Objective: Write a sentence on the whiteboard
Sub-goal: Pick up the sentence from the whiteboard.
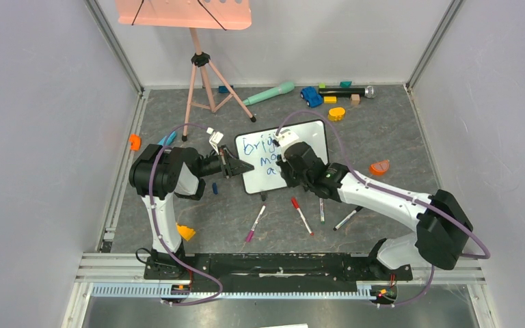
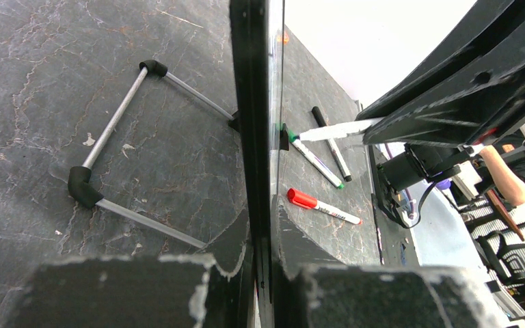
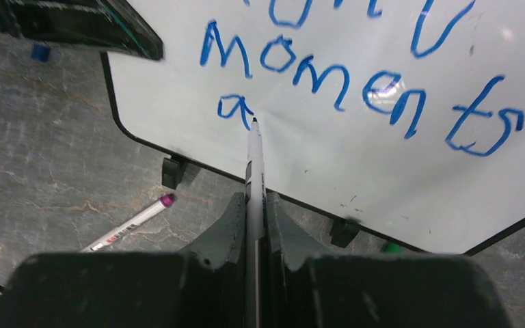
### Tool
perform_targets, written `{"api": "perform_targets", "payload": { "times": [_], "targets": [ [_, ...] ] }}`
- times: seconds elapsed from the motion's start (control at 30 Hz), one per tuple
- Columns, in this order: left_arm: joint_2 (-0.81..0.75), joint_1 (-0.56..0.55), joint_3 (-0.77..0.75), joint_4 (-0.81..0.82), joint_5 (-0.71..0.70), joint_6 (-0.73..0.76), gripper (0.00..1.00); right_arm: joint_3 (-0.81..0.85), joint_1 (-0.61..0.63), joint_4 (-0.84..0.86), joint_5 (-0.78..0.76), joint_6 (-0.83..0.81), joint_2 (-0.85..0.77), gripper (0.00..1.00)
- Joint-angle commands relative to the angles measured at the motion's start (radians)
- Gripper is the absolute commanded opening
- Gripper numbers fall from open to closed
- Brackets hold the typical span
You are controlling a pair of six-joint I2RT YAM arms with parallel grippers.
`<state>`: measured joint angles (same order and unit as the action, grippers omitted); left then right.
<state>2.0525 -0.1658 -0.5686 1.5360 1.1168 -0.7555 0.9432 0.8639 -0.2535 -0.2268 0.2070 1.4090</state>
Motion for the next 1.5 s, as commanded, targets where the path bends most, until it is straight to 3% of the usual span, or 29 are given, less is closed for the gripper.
{"api": "perform_targets", "payload": {
  "times": [0.0,0.33,1.47],
  "targets": [
    [0.071,-0.005,0.018,0.021,-0.098,0.159,0.02,0.099,-0.01,0.021,-0.027,-0.032,-0.024,0.0],
    [0.07,-0.005,0.02,0.021,-0.095,0.16,0.02,0.135,-0.041,0.0,-0.056,-0.052,0.036,0.0],
    [0.076,-0.005,0.015,0.021,-0.092,0.156,0.02,0.006,-0.053,0.023,-0.023,-0.01,0.009,0.0]
  ]
}}
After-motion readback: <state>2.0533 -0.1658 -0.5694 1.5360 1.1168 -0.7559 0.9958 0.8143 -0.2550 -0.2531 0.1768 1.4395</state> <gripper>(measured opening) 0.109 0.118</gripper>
